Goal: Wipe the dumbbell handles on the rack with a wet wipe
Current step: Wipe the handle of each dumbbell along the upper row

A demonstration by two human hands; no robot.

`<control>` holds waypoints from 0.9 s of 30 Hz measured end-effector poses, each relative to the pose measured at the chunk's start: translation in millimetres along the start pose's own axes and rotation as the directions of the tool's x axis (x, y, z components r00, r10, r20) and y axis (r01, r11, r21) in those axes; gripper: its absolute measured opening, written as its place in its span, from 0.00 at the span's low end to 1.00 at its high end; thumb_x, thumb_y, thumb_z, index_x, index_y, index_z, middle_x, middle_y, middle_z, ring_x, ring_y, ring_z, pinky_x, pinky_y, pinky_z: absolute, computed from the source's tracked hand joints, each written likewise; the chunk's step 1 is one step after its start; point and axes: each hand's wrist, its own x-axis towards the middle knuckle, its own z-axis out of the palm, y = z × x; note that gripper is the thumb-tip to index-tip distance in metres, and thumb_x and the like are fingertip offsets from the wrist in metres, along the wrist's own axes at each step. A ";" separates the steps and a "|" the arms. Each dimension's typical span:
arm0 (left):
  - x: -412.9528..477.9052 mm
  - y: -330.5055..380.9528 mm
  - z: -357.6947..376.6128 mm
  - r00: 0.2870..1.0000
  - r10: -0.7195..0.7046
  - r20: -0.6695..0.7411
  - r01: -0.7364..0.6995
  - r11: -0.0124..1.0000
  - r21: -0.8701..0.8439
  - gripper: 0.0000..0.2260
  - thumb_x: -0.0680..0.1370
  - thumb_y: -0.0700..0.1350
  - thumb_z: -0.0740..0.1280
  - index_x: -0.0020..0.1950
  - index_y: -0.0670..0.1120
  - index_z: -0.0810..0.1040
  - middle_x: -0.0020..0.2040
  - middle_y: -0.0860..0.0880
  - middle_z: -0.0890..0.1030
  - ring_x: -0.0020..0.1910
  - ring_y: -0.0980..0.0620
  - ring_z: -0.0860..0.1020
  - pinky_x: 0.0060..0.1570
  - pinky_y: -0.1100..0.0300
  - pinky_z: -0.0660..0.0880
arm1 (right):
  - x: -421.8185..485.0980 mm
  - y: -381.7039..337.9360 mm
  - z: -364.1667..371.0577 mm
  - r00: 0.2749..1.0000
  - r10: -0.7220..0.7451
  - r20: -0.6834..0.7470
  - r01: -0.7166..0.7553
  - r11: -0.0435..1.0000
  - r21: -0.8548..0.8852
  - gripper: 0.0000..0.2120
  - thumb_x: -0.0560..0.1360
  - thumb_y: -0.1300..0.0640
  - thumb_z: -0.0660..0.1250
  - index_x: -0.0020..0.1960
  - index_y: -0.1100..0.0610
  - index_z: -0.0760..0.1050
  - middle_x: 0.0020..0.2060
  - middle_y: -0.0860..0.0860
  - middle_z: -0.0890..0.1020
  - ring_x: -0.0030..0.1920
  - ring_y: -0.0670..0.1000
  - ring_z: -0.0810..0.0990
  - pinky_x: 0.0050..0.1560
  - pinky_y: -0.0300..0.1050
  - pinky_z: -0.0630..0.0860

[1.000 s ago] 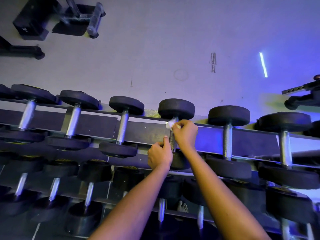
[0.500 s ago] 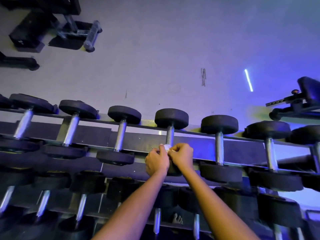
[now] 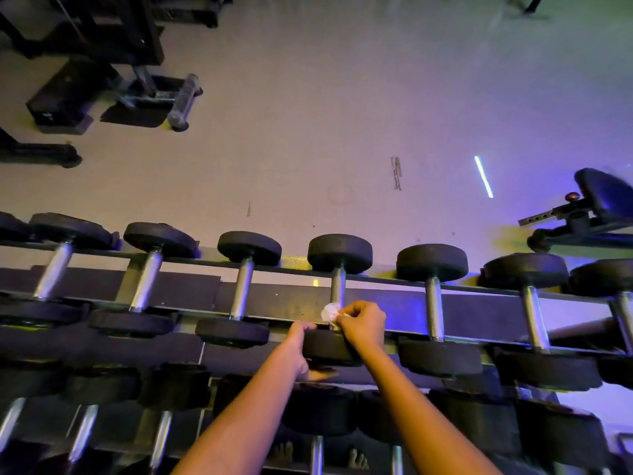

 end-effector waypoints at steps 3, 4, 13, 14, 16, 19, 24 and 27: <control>17.2 1.8 -8.7 0.994 -0.064 0.091 0.067 0.997 -0.029 0.16 0.67 0.50 0.68 0.50 0.42 0.78 0.44 0.38 0.82 0.45 0.36 0.80 0.43 0.32 0.77 | 2.7 1.4 0.8 1.000 0.013 0.003 -0.013 1.000 0.013 0.02 0.69 0.61 0.74 0.38 0.58 0.83 0.34 0.51 0.82 0.36 0.47 0.78 0.39 0.40 0.72; 24.7 1.6 -9.3 0.991 -0.083 0.101 0.087 0.996 -0.033 0.17 0.66 0.50 0.68 0.51 0.42 0.78 0.46 0.38 0.82 0.46 0.36 0.80 0.44 0.31 0.76 | 3.8 1.5 0.9 1.000 0.016 0.000 -0.016 1.000 0.016 0.02 0.69 0.61 0.74 0.38 0.59 0.83 0.34 0.51 0.82 0.35 0.46 0.77 0.38 0.38 0.71; 55.6 2.3 -12.2 0.964 -0.076 0.256 0.072 0.997 0.023 0.13 0.68 0.49 0.64 0.45 0.42 0.79 0.47 0.38 0.80 0.50 0.37 0.77 0.61 0.36 0.69 | 7.7 2.7 3.8 1.000 0.028 -0.011 -0.028 1.000 -0.001 0.04 0.68 0.63 0.73 0.35 0.59 0.81 0.32 0.51 0.81 0.34 0.47 0.77 0.33 0.37 0.68; 54.5 2.8 -12.1 0.963 -0.073 0.259 0.068 0.997 0.026 0.12 0.68 0.48 0.64 0.45 0.41 0.79 0.47 0.38 0.79 0.49 0.37 0.77 0.62 0.37 0.69 | 7.7 3.2 4.0 1.000 0.022 -0.014 -0.022 1.000 0.000 0.04 0.68 0.63 0.73 0.35 0.59 0.81 0.32 0.51 0.81 0.34 0.48 0.77 0.33 0.37 0.68; 56.0 3.1 -12.2 0.964 -0.061 0.260 0.058 0.998 0.019 0.12 0.69 0.48 0.63 0.43 0.41 0.79 0.45 0.38 0.80 0.47 0.37 0.77 0.63 0.38 0.68 | 7.5 3.0 4.1 1.000 0.020 -0.010 -0.020 1.000 0.006 0.04 0.69 0.63 0.73 0.35 0.60 0.81 0.32 0.51 0.81 0.34 0.47 0.77 0.31 0.34 0.68; 55.8 3.5 -12.4 0.962 -0.065 0.264 0.066 0.998 0.005 0.12 0.70 0.48 0.62 0.43 0.40 0.79 0.45 0.37 0.80 0.46 0.37 0.77 0.63 0.39 0.68 | 6.6 1.3 3.2 1.000 0.023 -0.001 -0.023 1.000 -0.001 0.04 0.70 0.62 0.74 0.37 0.59 0.81 0.33 0.51 0.80 0.34 0.44 0.75 0.30 0.30 0.66; 45.8 2.9 -11.0 0.962 -0.086 0.261 0.102 0.994 -0.050 0.13 0.72 0.48 0.63 0.44 0.39 0.79 0.43 0.37 0.81 0.46 0.36 0.77 0.61 0.38 0.69 | 4.2 -0.6 1.3 1.000 0.023 -0.006 -0.023 1.000 -0.014 0.04 0.70 0.62 0.74 0.37 0.59 0.81 0.34 0.51 0.81 0.35 0.46 0.76 0.30 0.31 0.67; 38.1 3.9 -9.2 0.973 -0.084 0.213 0.097 0.994 -0.051 0.13 0.73 0.48 0.63 0.44 0.38 0.78 0.41 0.37 0.81 0.45 0.36 0.77 0.55 0.38 0.73 | 3.9 -3.5 -0.8 1.000 0.011 0.018 -0.010 0.998 -0.067 0.04 0.71 0.61 0.73 0.41 0.62 0.82 0.38 0.55 0.82 0.40 0.50 0.79 0.36 0.38 0.73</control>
